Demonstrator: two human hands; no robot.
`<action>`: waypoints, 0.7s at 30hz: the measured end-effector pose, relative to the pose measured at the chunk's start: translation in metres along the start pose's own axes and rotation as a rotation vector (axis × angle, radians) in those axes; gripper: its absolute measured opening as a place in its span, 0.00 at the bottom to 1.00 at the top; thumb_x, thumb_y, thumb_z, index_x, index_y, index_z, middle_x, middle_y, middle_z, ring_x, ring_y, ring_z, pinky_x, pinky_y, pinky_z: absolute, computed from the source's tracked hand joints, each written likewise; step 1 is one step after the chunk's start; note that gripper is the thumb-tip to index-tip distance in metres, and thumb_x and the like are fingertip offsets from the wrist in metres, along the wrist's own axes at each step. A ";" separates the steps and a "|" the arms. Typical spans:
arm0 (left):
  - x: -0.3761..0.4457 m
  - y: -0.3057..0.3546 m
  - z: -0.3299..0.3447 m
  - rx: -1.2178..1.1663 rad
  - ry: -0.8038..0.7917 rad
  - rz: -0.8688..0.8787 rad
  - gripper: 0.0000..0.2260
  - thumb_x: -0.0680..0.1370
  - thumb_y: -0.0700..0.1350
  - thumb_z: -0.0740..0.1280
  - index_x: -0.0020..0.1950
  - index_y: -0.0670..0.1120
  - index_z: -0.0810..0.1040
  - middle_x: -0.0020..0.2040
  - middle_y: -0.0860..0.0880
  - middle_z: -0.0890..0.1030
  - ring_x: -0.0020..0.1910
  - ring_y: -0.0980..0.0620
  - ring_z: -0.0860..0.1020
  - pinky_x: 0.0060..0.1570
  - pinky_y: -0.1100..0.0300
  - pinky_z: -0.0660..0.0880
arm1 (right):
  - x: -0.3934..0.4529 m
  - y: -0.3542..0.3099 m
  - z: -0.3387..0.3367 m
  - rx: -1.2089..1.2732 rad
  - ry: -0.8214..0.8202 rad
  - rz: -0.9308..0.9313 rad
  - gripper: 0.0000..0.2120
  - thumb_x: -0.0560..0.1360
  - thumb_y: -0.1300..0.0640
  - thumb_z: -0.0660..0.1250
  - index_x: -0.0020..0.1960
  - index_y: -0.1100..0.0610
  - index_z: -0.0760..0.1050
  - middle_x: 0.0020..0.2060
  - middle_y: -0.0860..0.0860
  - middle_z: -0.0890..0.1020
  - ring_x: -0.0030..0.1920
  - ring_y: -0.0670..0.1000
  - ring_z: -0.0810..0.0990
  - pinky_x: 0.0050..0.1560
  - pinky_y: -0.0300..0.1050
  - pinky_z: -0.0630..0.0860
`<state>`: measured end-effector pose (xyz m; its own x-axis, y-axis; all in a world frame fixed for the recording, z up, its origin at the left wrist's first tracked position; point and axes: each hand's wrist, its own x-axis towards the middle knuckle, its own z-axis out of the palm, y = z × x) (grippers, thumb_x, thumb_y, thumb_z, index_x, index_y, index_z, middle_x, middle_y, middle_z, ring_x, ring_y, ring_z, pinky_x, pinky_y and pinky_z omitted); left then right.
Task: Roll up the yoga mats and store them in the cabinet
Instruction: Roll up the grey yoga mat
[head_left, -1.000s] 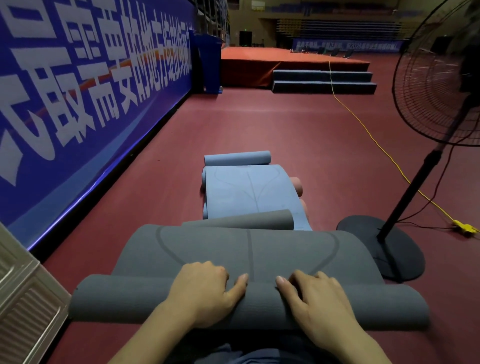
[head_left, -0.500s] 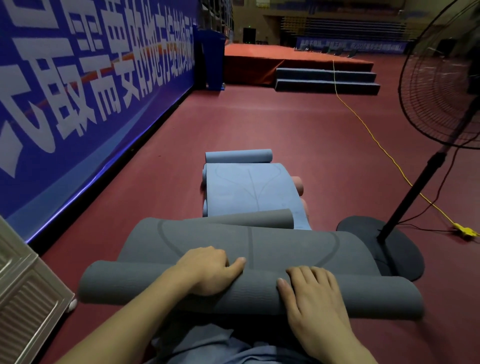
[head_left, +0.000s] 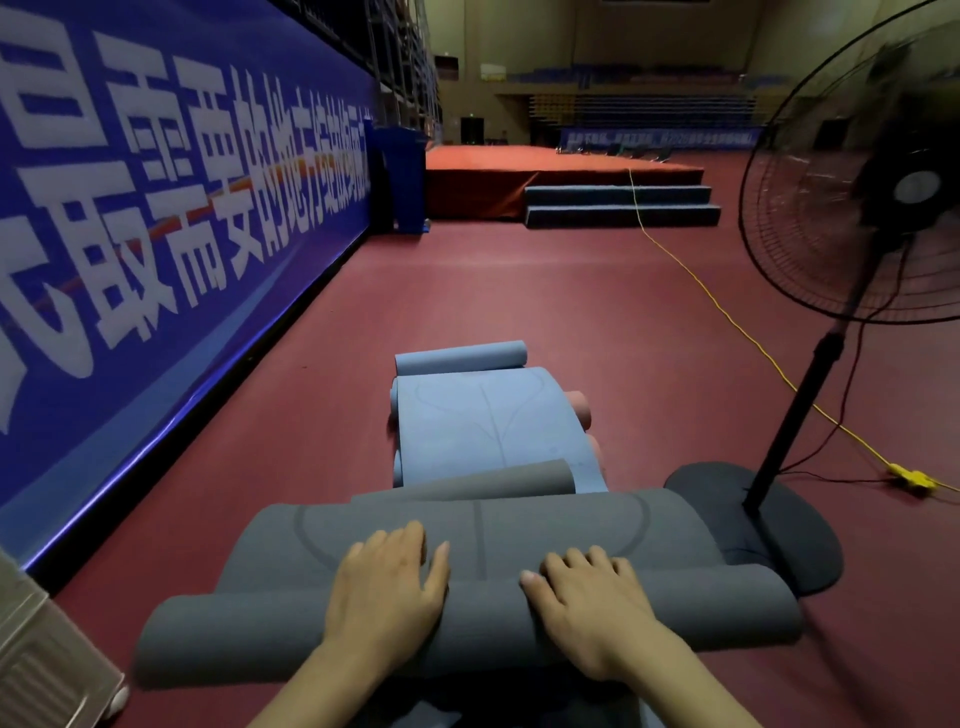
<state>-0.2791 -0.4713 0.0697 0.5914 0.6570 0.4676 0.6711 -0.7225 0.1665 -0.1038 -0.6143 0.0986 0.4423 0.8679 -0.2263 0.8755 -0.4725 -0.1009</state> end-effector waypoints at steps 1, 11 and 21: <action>0.001 0.000 0.000 0.004 0.022 0.018 0.16 0.78 0.59 0.58 0.35 0.52 0.61 0.26 0.52 0.67 0.27 0.44 0.72 0.29 0.54 0.65 | 0.004 0.001 -0.002 0.012 -0.019 0.006 0.26 0.84 0.39 0.41 0.64 0.51 0.71 0.63 0.54 0.75 0.66 0.59 0.68 0.65 0.57 0.62; -0.040 0.003 0.002 0.063 0.135 0.139 0.26 0.82 0.62 0.54 0.44 0.44 0.82 0.41 0.45 0.83 0.41 0.42 0.82 0.54 0.50 0.72 | 0.036 0.006 -0.009 0.064 -0.129 0.016 0.28 0.85 0.44 0.42 0.66 0.54 0.76 0.68 0.58 0.77 0.70 0.61 0.67 0.69 0.60 0.63; -0.021 -0.004 0.021 0.179 0.075 0.171 0.20 0.77 0.60 0.62 0.44 0.45 0.82 0.39 0.46 0.79 0.38 0.42 0.79 0.46 0.47 0.70 | 0.041 0.009 -0.005 0.143 -0.020 0.027 0.18 0.85 0.39 0.45 0.57 0.50 0.67 0.66 0.54 0.74 0.68 0.57 0.67 0.68 0.57 0.64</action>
<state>-0.2847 -0.4781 0.0408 0.6724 0.5062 0.5401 0.6368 -0.7676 -0.0733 -0.0765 -0.5828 0.0934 0.4597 0.8522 -0.2500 0.8263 -0.5136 -0.2311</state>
